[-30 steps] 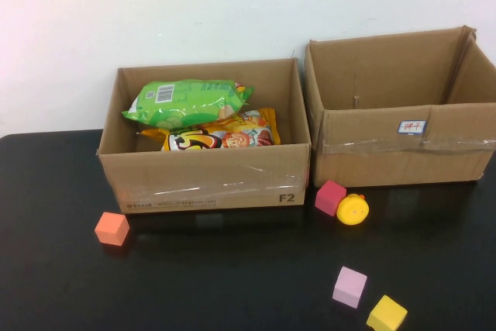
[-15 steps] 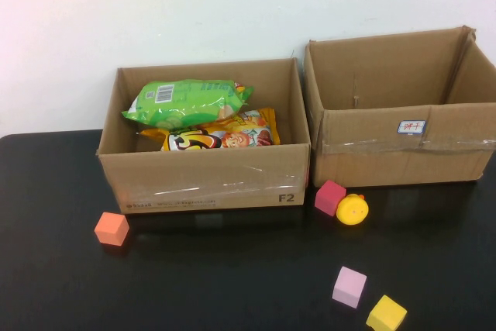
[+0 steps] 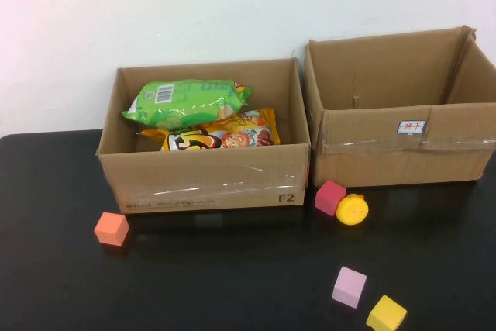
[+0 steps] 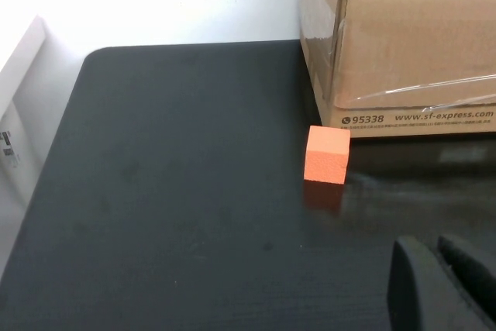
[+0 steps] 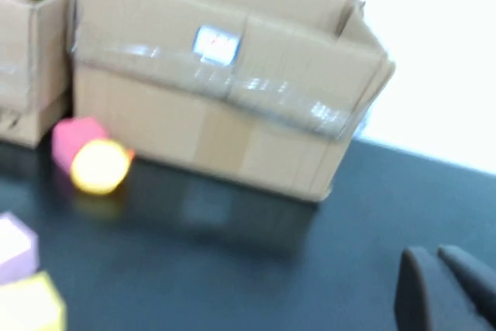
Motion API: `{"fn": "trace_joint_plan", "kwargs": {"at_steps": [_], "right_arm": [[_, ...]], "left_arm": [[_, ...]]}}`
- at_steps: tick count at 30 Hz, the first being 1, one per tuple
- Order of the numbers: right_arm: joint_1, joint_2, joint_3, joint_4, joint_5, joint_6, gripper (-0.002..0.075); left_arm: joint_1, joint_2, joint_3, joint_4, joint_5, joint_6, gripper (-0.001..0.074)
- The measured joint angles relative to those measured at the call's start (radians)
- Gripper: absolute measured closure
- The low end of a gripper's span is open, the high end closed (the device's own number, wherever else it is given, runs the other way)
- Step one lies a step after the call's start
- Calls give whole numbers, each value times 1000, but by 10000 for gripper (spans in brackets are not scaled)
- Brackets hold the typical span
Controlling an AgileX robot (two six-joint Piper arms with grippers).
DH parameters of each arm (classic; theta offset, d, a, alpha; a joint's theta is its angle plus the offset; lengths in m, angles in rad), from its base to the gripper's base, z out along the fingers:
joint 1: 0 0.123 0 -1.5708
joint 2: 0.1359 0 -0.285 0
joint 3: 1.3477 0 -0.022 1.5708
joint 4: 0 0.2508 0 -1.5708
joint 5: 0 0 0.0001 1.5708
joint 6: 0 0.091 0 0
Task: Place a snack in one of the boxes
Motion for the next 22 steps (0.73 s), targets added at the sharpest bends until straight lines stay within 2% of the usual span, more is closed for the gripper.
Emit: {"fn": "trace_joint_plan", "kwargs": {"at_steps": [5, 13, 22], "right_arm": [[0, 0, 0, -6, 176, 49, 727], [0, 0, -2, -33, 186, 107, 727], [0, 0, -2, -143, 180, 344, 727]], "left_arm": [[0, 0, 0, 0, 0, 0, 728], [0, 0, 0, 1, 0, 0, 728], [0, 0, 0, 1, 0, 0, 728]]}}
